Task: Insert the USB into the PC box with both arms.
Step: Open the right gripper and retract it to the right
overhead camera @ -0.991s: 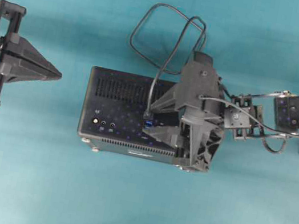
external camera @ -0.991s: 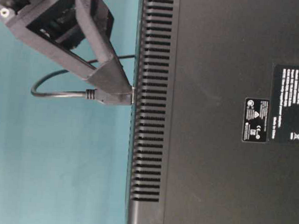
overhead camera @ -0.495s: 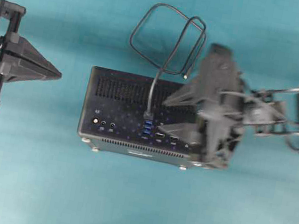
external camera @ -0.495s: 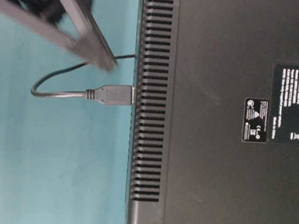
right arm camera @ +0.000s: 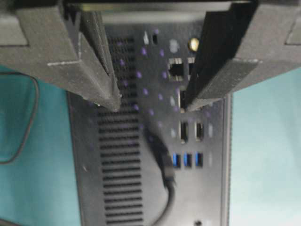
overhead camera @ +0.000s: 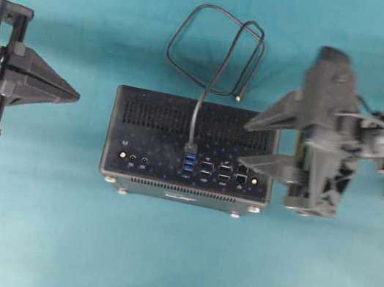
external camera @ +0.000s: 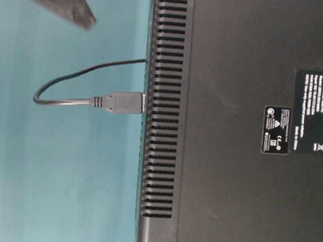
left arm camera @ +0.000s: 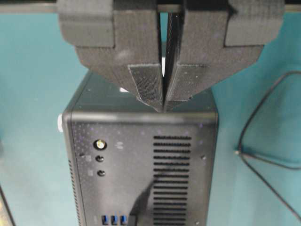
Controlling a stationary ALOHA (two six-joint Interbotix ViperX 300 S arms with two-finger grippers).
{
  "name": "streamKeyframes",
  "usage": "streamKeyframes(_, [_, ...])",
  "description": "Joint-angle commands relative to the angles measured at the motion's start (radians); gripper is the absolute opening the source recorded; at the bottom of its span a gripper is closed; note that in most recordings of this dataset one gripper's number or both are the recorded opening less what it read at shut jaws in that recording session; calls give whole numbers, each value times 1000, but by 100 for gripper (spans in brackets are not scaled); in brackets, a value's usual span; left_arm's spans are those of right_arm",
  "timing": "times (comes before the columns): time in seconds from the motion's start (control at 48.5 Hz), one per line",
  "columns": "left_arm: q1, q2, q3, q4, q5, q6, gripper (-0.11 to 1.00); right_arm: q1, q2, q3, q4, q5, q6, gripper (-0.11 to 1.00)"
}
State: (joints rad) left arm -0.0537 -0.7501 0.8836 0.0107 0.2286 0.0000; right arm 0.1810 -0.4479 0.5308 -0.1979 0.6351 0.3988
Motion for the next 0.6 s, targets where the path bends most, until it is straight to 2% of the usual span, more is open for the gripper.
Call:
streamKeyframes(0.0, [-11, -2, -23, 3, -29, 5, 0, 8, -44, 9, -2, -2, 5, 65])
streamKeyframes(0.248, [-25, -5, -12, 3, -127, 11, 0, 21, -115, 86, -2, -8, 6, 65])
streamKeyframes(0.578, [-28, 23, -23, 3, -140, 12, 0, 21, -222, 163, -2, -12, 6, 65])
